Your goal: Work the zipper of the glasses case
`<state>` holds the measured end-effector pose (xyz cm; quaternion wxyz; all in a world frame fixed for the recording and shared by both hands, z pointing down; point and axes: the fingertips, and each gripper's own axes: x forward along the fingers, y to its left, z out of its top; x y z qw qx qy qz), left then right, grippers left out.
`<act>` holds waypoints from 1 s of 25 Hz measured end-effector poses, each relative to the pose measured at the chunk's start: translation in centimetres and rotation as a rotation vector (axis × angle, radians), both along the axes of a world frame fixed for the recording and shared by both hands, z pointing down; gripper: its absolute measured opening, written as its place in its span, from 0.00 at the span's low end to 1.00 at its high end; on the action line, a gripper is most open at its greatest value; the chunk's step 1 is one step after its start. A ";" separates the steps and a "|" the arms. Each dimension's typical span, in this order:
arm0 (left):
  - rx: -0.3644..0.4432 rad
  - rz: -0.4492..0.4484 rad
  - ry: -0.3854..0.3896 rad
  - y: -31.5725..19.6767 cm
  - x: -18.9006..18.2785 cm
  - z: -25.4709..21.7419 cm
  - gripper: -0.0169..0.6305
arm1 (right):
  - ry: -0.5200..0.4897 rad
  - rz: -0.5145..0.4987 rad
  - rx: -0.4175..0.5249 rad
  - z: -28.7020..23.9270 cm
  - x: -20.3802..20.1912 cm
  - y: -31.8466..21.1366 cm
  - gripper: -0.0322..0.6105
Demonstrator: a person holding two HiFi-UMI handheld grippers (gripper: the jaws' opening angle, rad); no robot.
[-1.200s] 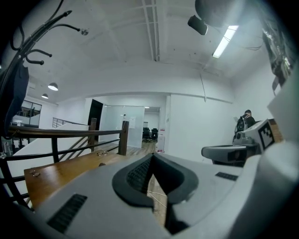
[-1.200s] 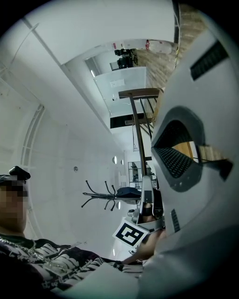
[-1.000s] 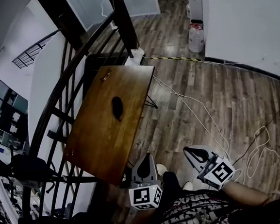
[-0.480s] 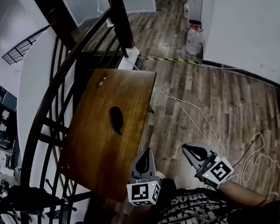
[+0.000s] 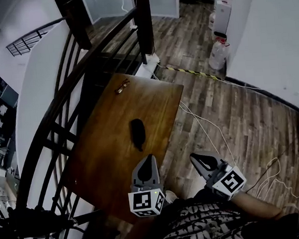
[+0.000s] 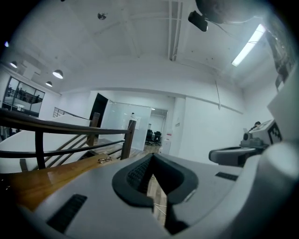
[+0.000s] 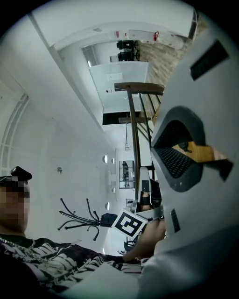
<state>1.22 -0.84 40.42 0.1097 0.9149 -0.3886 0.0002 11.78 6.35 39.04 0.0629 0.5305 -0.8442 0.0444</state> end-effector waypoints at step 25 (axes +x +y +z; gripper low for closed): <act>-0.125 -0.396 -0.046 -13.5 -6.6 3.1 0.04 | -0.050 -0.384 -0.075 2.2 -3.9 -19.3 0.05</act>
